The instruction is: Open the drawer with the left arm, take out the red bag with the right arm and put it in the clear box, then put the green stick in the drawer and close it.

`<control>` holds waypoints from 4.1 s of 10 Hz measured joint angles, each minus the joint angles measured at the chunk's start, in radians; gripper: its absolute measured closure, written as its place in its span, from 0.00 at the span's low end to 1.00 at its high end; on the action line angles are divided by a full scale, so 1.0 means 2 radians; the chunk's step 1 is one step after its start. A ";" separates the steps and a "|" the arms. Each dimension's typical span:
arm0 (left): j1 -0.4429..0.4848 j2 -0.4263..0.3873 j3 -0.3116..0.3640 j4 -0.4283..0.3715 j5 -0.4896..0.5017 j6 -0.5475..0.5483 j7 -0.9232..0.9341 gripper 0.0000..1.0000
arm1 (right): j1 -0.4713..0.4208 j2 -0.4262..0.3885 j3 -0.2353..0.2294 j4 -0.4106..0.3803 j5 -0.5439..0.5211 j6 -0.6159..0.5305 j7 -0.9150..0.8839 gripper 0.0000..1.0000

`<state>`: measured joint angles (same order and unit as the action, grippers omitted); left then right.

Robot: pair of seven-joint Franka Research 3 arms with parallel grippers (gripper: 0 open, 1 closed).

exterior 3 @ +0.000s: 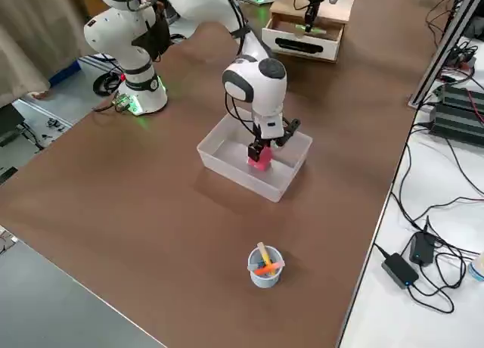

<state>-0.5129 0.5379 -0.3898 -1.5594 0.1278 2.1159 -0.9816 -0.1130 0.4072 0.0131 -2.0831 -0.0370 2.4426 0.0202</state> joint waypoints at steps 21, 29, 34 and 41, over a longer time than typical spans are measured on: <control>0.233 -0.272 0.127 -0.043 -0.069 -0.211 0.396 0.00 | 0.321 0.023 0.032 0.069 0.312 -0.026 0.538 0.99; 0.284 -0.284 0.134 -0.051 -0.092 -0.232 0.483 0.00 | 0.373 0.027 0.030 0.068 0.450 0.014 0.549 0.99; 0.283 -0.282 0.137 -0.050 -0.078 -0.232 0.484 0.00 | 0.445 0.032 0.029 0.080 0.486 0.081 0.594 0.99; 0.283 -0.280 0.137 -0.050 -0.072 -0.232 0.480 0.00 | 0.316 0.010 -0.035 0.106 0.426 -0.080 0.472 0.99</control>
<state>0.0534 -0.0216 -0.1163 -1.6594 -0.0159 1.6529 -0.0223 0.5187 0.4265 -0.0568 -1.8708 0.8143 2.2818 0.9642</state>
